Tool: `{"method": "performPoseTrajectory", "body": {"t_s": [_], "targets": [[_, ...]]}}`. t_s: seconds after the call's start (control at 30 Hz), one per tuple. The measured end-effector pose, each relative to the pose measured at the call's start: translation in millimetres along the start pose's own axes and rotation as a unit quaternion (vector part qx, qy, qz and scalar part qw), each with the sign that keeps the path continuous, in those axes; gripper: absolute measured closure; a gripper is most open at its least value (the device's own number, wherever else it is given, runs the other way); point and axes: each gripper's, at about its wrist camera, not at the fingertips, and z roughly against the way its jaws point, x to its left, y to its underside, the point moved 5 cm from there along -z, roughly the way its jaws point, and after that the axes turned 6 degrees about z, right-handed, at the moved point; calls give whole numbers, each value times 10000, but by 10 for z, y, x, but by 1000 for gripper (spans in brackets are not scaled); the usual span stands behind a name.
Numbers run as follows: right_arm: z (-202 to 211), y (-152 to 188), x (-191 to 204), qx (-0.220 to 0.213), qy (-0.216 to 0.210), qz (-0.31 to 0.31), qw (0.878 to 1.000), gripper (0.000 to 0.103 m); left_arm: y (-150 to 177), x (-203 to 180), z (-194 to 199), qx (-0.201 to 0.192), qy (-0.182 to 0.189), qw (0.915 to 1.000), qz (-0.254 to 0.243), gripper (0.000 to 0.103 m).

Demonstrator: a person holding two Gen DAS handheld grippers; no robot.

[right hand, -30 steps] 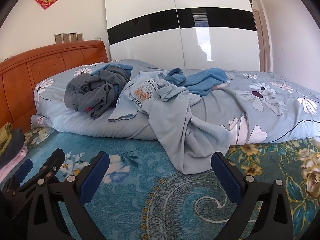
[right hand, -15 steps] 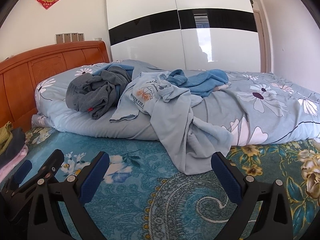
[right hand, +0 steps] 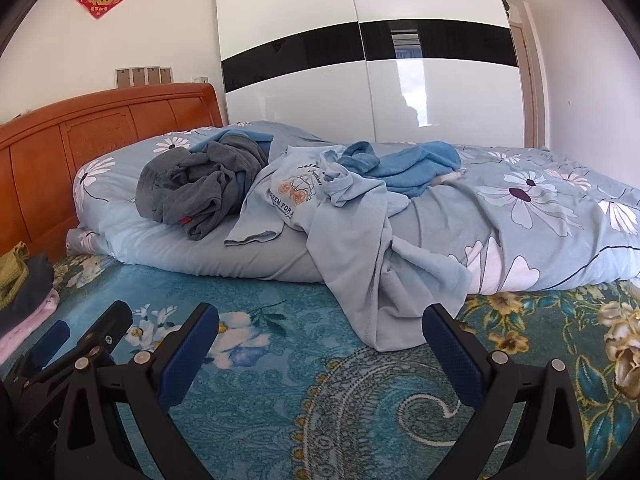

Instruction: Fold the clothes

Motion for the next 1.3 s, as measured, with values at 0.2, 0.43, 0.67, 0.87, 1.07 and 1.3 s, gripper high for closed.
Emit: {"method": "performPoseTrajectory", "body": {"t_s": [0.2, 0.43, 0.67, 0.87, 1.07, 1.3], "targets": [[-107, 60, -25, 193, 6, 15, 9998, 0, -20, 276, 188, -28, -173, 9998, -135, 0], [-321, 41, -185, 481, 171, -196, 9985, 0, -74, 685, 499, 306, 160, 9994, -54, 0], [-1043, -467, -272, 707, 333, 464, 9959, 0, -56, 1007, 725, 322, 239, 9989, 230, 0], [-1636, -695, -542, 1332, 568, -45, 9894, 35, 196, 1010, 679, 335, 11, 9989, 314, 0], [-1960, -639, -729, 1578, 239, -1326, 9782, 46, 208, 1010, 740, 97, 19, 9995, 292, 0], [-1728, -825, -510, 1195, -662, -1795, 9742, 95, 248, 1086, 643, 325, 81, 9981, 519, 0]]}}
